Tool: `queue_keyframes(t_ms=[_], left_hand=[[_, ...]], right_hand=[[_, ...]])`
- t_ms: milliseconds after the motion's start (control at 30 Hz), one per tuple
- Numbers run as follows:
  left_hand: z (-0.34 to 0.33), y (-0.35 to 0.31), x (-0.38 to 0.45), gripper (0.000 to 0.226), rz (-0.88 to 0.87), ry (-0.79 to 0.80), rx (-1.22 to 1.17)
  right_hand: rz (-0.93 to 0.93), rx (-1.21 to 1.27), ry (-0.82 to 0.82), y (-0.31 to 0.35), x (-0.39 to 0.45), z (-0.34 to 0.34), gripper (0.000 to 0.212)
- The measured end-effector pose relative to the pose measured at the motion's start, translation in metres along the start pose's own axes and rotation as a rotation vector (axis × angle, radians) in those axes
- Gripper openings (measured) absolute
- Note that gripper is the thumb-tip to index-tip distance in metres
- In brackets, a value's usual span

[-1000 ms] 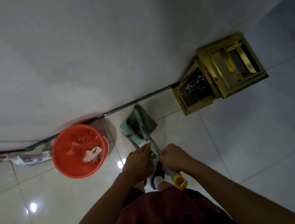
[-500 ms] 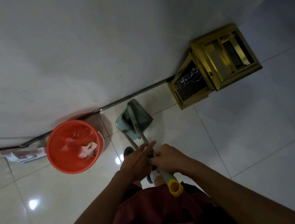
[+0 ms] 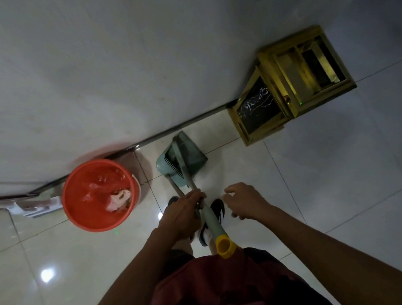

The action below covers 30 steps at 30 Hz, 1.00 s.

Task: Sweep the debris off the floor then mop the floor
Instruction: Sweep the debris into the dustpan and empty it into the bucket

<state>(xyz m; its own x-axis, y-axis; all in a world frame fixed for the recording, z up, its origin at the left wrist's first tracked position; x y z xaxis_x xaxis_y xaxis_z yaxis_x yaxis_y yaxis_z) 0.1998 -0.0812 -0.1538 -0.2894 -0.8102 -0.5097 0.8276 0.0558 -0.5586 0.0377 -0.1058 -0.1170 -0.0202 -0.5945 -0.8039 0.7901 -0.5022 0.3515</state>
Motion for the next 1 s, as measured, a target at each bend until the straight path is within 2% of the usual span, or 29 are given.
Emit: queue_keyframes(t_ms=[133, 267, 433, 567, 667, 733, 833, 1000], left_hand=[[0.0, 0.004, -0.003, 0.052, 0.039, -0.041, -0.014], [0.016, 0.011, 0.001, 0.049, 0.12, -0.157, -0.062], [0.025, 0.013, 0.004, 0.048, 0.138, -0.205, -0.093], [0.036, 0.031, -0.003, 0.043, 0.344, -0.369, -0.296], [0.035, 0.045, -0.004, 0.015, 0.524, -0.45, -0.379], [0.035, 0.047, -0.003, 0.022, 0.589, -0.478, -0.43], [0.028, 0.051, 0.006, 0.033, 0.576, -0.507, -0.481], [0.044, 0.04, 0.011, 0.029, 0.526, -0.569, -0.525]], right_hand=[[0.014, -0.15, 0.001, -0.007, 0.009, -0.005, 0.037], [-0.007, -0.173, 0.012, -0.019, 0.021, -0.01, 0.038], [-0.02, -0.143, 0.015, -0.031, 0.032, -0.011, 0.037], [0.003, -0.119, 0.005, -0.032, 0.038, -0.006, 0.045], [0.026, -0.132, -0.018, -0.032, 0.041, -0.001, 0.044], [0.03, -0.137, -0.029, -0.034, 0.042, 0.001, 0.044], [0.035, -0.151, -0.029, -0.039, 0.046, 0.001, 0.046], [0.049, -0.187, -0.05, -0.042, 0.052, 0.005, 0.046]])
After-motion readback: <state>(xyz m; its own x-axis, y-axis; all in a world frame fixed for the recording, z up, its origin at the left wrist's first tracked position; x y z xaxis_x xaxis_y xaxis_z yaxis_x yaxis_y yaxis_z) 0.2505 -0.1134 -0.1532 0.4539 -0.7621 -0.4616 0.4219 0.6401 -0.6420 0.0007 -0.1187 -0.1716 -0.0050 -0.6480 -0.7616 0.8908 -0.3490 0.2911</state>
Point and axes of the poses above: each hand's wrist, its own x-axis towards the middle knuckle, its own z-axis out of the back of the hand, y = z × x, the point moved 8 cm from there along x, towards the middle knuckle, and after that the axes turned 4 degrees about -y, right-handed, at the moved point
